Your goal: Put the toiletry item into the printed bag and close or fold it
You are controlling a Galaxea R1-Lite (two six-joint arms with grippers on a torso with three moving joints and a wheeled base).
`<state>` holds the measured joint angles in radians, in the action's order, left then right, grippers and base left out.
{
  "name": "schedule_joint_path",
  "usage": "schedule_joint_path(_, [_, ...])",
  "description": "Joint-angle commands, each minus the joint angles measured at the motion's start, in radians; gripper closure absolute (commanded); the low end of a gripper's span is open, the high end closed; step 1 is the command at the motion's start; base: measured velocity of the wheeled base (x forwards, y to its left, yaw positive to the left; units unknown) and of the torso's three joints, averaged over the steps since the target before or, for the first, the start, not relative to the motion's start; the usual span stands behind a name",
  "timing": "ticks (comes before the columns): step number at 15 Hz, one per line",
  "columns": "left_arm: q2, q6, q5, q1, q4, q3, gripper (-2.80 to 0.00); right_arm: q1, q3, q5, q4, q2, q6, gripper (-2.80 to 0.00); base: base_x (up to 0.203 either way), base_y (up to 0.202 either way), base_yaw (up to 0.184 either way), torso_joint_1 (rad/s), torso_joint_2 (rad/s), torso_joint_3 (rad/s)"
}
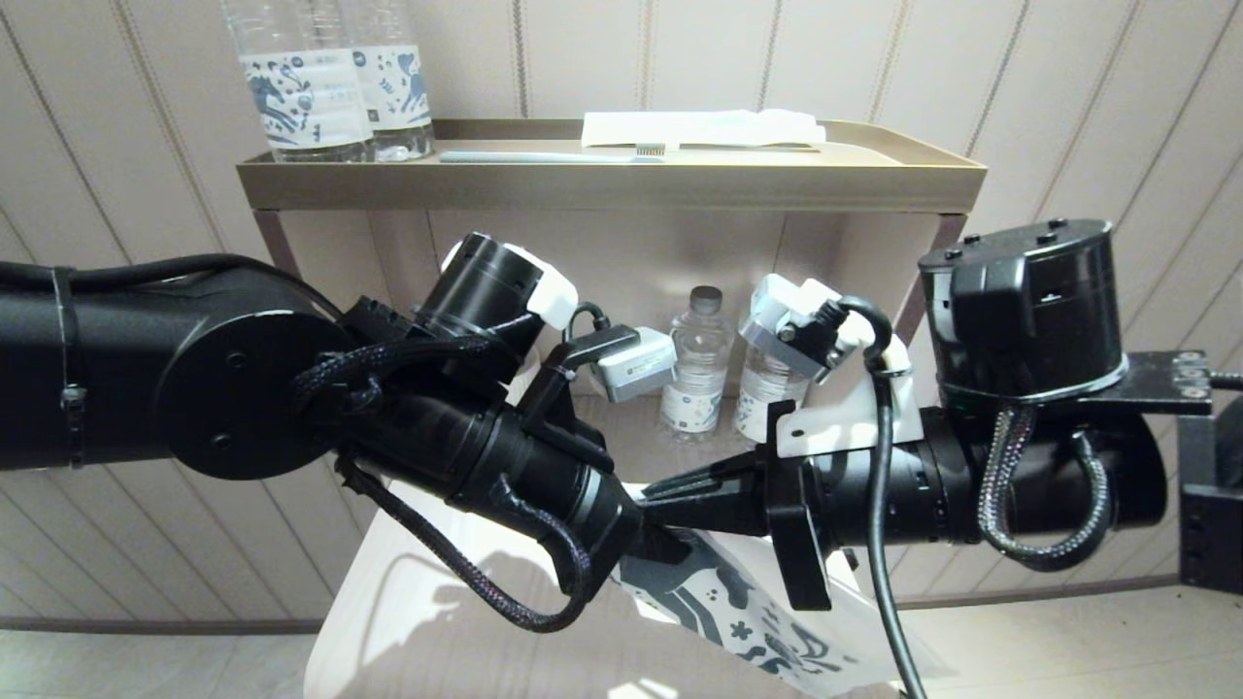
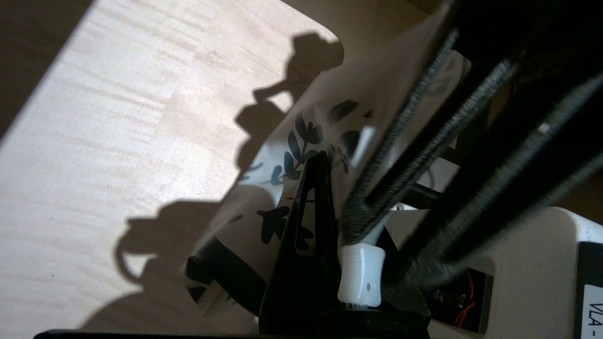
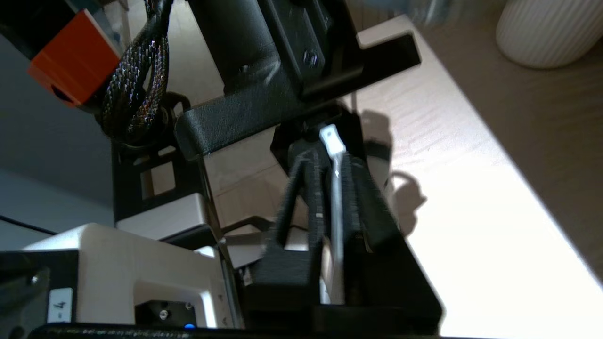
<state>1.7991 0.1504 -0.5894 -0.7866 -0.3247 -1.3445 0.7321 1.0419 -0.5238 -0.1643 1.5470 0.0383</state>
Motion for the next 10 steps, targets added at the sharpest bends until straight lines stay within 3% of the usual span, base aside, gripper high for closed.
schedule_joint_path(1, [0.005,0.004,-0.003,0.000,-0.004,0.002,0.00,-0.002,0.000,-0.002,-0.001,0.004,0.000,-2.80,0.000,0.000,0.000,0.000,0.00,0.000])
schedule_joint_path(10, [0.006,0.005,-0.001,0.000,-0.004,0.002,0.00,-0.006,0.003,0.001,-0.007,0.021,0.000,-2.80,0.000,0.000,0.000,0.000,0.00,0.000])
